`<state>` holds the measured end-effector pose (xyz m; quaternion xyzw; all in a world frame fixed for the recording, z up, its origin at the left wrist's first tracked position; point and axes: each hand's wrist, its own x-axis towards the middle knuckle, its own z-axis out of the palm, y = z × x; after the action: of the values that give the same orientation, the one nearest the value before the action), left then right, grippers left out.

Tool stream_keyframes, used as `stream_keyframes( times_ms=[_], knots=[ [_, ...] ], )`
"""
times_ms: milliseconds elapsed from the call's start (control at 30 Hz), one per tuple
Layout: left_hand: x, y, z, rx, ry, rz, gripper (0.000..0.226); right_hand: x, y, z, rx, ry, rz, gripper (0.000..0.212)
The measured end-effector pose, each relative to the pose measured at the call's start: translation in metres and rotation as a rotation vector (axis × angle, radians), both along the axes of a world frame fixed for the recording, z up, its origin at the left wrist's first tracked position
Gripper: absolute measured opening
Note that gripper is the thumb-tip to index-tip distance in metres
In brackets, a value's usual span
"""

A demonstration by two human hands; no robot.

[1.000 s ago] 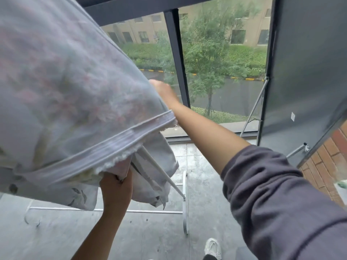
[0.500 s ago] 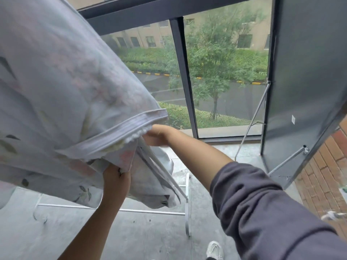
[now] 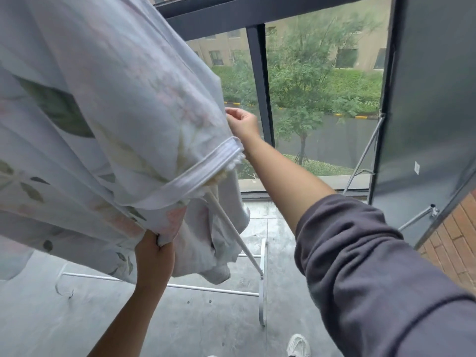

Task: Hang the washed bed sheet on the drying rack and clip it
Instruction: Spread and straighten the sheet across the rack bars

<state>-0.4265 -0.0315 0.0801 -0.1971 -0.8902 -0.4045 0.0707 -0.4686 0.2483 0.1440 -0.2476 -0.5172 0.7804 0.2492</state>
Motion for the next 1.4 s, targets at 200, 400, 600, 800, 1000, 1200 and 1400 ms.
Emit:
stream_keyframes(
  times_ms=[200,400,600,800,1000,1200,1400],
  knots=[
    [0.004,0.014,0.001,0.022,0.014,-0.051,0.03,0.003,-0.021,-0.02,0.349,0.021,0.313,0.069],
    [0.006,0.015,0.006,0.045,0.076,-0.13,0.033,0.014,-0.028,-0.03,0.995,-0.275,0.328,0.123],
    [0.018,0.017,0.013,0.096,0.081,-0.138,0.044,0.045,-0.048,-0.008,1.435,-0.555,0.649,0.088],
    [0.014,0.013,0.015,0.089,0.099,-0.164,0.037,0.058,-0.058,-0.004,1.155,-0.509,0.316,0.021],
    [0.016,0.019,0.031,0.139,0.131,-0.184,0.028,0.067,-0.028,-0.046,1.082,-0.871,0.31,0.018],
    [0.022,0.02,0.041,0.211,0.202,-0.305,0.012,0.078,-0.017,-0.085,0.928,-1.122,0.442,0.03],
    [0.029,0.026,0.04,0.22,0.233,-0.348,0.021,0.076,-0.03,-0.059,0.894,-0.519,0.209,0.02]
  ],
)
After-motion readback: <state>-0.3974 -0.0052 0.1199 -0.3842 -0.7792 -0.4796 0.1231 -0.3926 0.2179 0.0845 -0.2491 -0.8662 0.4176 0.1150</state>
